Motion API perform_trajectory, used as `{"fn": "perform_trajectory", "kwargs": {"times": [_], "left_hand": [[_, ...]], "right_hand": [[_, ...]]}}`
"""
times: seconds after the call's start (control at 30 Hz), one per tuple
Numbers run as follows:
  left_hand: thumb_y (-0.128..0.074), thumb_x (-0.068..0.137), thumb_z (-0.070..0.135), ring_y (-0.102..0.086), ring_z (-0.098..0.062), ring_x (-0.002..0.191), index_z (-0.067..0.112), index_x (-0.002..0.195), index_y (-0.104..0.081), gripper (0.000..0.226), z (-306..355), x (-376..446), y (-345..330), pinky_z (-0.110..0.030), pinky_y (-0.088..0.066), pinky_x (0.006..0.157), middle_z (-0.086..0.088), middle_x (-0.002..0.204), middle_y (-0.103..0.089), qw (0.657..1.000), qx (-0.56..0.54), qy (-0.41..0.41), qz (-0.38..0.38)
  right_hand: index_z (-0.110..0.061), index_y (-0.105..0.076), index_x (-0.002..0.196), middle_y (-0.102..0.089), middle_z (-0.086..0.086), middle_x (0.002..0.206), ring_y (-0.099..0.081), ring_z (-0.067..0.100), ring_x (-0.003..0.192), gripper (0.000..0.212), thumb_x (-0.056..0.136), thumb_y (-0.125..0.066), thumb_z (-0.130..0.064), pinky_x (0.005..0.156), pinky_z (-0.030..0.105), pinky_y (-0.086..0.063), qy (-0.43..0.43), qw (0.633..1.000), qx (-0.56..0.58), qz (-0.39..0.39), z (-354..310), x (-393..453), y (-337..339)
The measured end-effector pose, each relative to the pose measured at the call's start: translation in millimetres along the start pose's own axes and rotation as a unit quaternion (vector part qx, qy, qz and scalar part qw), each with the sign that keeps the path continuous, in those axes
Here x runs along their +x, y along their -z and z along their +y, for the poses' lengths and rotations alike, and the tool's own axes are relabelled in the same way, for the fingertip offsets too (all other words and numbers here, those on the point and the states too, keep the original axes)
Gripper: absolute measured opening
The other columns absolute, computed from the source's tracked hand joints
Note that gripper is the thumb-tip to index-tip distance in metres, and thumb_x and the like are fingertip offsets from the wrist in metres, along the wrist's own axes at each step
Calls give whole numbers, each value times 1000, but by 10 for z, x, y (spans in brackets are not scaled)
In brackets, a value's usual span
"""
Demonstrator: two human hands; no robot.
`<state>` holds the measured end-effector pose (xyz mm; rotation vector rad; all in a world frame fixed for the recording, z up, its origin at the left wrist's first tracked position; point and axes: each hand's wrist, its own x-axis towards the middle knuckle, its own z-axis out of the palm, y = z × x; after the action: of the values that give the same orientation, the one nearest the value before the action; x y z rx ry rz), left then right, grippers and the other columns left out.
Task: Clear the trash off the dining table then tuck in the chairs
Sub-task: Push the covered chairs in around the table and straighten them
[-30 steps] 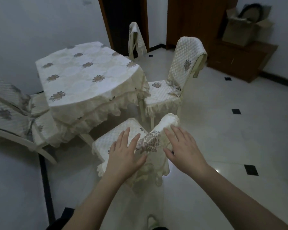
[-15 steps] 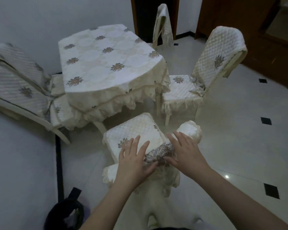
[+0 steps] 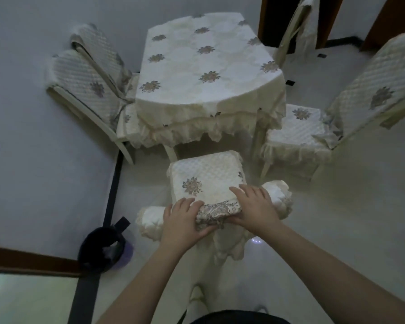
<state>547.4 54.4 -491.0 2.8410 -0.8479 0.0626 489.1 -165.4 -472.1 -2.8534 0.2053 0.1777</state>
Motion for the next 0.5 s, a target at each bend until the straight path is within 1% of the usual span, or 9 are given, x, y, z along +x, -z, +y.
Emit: {"fn": "perform_trajectory", "kwargs": {"times": [0.07,0.17,0.27,0.37,0.43,0.5], "left_hand": [[-46,67,81,-58,-17,105,33,109,-60,65,11,17,-17,-43,-38,94,10,108,-63,1000,-9,3,21],[-53,67,75,-63,-15,88,33,98,-63,53,-30,67,-59,-39,-41,88,12,89,-66,999,-14,3,36],[-57,67,73,-64,-14,74,31,91,-65,49,-90,120,-80,-35,-46,76,10,78,-67,999,-16,-17,35],[-56,69,72,-64,-17,71,30,93,-65,49,-165,158,-59,-33,-46,70,8,76,-67,998,-30,-44,17],[-55,72,71,-65,-19,74,29,98,-63,50,-233,180,-31,-32,-47,67,7,80,-68,997,-43,-68,-13],[-51,73,70,-65,-20,81,26,104,-62,54,-297,202,5,-32,-48,66,5,87,-68,995,-60,-74,-42]], "right_hand": [[-32,-34,143,-41,0,146,-34,23,134,87,72,-60,-73,114,44,-15,16,1000,-6,6,19,34,-28],[-34,-43,136,-49,-4,136,-42,21,127,79,70,-59,-75,110,42,-21,30,999,-9,-16,66,120,-1],[-38,-50,128,-53,-9,131,-47,17,122,70,69,-58,-77,103,42,-27,60,996,-29,-53,105,243,70],[-40,-54,122,-57,-12,125,-51,15,117,64,69,-57,-75,99,41,-32,88,993,-35,-77,124,326,115],[-42,-54,122,-57,-16,123,-51,12,118,61,68,-59,-71,97,39,-32,104,990,-16,-90,179,363,124],[-43,-55,121,-58,-19,122,-50,9,118,60,67,-62,-69,97,37,-31,116,988,4,-102,256,402,160]]}}
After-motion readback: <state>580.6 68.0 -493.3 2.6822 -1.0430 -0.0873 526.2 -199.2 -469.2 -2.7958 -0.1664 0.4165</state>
